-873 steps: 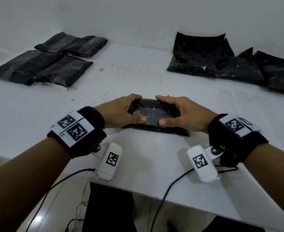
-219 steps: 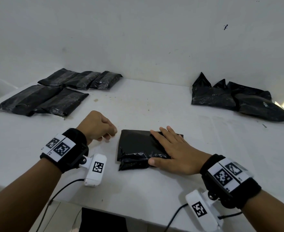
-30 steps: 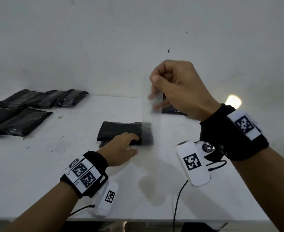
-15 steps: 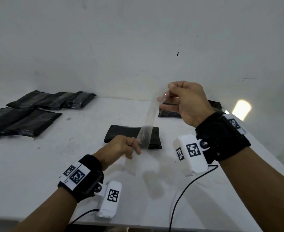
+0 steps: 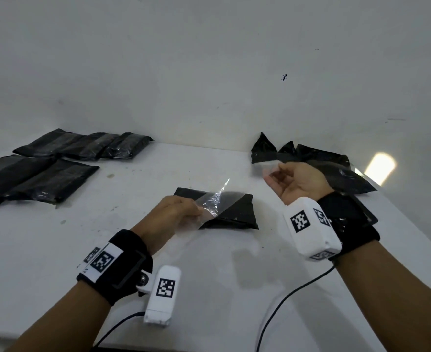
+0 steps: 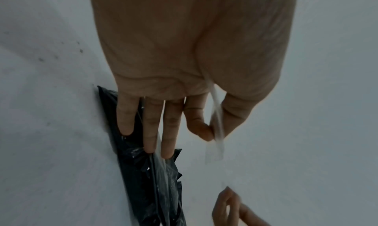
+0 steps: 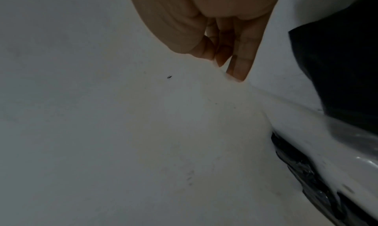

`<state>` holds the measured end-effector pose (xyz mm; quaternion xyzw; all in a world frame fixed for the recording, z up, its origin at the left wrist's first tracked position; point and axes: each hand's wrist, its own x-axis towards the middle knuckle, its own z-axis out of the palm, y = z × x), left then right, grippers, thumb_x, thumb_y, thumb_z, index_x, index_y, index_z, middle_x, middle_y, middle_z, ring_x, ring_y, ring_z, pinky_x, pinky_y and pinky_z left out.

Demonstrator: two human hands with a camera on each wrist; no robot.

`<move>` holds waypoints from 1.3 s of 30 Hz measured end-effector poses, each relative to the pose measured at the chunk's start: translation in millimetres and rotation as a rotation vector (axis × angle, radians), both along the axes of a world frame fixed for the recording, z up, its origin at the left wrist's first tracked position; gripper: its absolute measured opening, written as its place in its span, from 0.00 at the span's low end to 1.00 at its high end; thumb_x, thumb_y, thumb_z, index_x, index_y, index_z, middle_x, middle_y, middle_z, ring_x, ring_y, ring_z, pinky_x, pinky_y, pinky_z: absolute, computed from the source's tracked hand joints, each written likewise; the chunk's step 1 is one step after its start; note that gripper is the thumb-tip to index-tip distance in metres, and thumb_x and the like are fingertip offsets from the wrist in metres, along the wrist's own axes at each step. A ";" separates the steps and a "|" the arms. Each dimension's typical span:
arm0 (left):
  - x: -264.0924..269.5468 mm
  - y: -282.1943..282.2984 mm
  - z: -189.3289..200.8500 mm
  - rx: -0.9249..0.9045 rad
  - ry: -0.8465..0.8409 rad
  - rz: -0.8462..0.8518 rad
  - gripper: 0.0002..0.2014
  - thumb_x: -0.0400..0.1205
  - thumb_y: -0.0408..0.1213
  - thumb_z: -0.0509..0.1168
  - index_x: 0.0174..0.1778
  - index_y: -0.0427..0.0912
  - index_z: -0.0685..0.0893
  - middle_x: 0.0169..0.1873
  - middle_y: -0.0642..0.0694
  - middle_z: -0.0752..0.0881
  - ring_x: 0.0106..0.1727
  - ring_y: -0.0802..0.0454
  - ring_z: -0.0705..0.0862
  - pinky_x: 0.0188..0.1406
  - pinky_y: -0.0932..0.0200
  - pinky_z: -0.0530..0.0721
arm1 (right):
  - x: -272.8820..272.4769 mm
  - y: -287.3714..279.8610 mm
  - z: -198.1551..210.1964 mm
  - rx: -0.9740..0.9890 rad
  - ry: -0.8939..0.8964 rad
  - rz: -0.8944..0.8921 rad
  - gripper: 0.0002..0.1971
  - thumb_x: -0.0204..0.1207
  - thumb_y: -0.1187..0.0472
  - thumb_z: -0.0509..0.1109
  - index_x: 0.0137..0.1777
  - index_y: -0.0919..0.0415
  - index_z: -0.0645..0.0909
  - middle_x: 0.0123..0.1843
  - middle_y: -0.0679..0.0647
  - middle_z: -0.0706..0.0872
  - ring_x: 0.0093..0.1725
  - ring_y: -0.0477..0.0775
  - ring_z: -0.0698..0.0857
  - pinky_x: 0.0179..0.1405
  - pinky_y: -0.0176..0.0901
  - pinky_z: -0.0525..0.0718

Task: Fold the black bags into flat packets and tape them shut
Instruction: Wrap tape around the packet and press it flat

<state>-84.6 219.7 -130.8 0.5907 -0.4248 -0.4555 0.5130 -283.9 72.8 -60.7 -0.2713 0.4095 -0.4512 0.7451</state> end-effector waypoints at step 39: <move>65.8 -2.0 6.1 0.200 -0.070 0.244 0.07 0.72 0.37 0.79 0.28 0.44 0.92 0.34 0.41 0.91 0.32 0.51 0.90 0.32 0.59 0.75 | 1.3 3.0 -90.4 -0.154 0.202 -0.048 0.22 0.72 0.76 0.76 0.63 0.65 0.76 0.43 0.63 0.88 0.41 0.61 0.90 0.43 0.50 0.91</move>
